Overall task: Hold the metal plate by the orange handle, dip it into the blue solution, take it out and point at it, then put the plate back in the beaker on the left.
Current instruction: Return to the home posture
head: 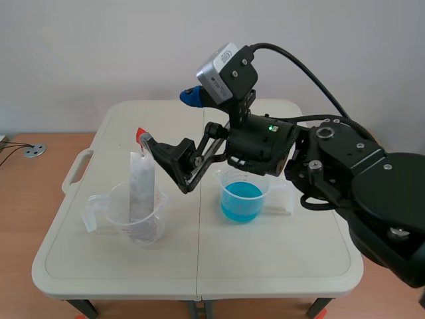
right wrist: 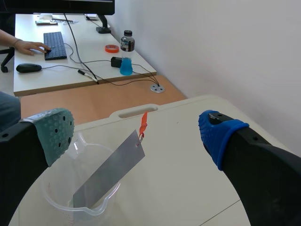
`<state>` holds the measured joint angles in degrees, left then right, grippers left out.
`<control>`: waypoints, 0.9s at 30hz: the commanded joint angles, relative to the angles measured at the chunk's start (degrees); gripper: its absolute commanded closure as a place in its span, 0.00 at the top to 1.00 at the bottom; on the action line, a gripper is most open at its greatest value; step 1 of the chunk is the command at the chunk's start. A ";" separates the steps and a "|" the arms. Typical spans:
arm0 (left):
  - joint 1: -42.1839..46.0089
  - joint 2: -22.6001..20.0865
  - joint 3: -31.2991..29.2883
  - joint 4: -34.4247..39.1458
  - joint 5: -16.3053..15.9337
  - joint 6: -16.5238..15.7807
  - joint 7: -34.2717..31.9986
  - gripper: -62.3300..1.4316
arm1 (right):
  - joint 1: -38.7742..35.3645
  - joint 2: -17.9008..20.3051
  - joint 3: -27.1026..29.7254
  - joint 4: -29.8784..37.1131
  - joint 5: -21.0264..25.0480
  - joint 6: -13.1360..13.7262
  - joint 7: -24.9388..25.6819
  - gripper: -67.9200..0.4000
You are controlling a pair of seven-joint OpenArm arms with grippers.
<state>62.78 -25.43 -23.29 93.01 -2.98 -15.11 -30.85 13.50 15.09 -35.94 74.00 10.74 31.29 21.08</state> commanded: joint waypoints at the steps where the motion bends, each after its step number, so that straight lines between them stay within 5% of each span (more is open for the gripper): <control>1: -0.57 -0.20 -0.52 0.83 -0.57 -0.09 -1.29 0.83 | -1.40 1.05 0.68 3.32 2.16 -0.13 -1.09 0.84; 6: -3.50 -0.20 -0.46 0.87 -0.57 -0.26 -1.29 0.91 | -7.19 5.27 2.23 11.28 7.80 -3.65 -7.34 0.84; 14: -8.72 -0.33 1.03 0.87 -0.61 -0.94 -0.81 0.99 | -18.36 12.31 5.90 26.64 9.46 -8.02 -11.47 0.84; 20: -13.44 -0.31 4.72 1.57 -1.01 -0.87 4.13 0.99 | -28.81 12.98 13.94 33.62 9.42 -7.98 -13.49 0.84; 27: -19.71 -0.15 7.76 3.21 -5.25 -0.66 9.62 0.99 | -38.69 12.98 22.01 37.59 9.25 -8.92 -13.25 0.83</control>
<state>43.55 -25.41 -15.46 94.35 -7.16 -16.08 -20.58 -25.56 28.10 -13.93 110.48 19.57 23.05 6.57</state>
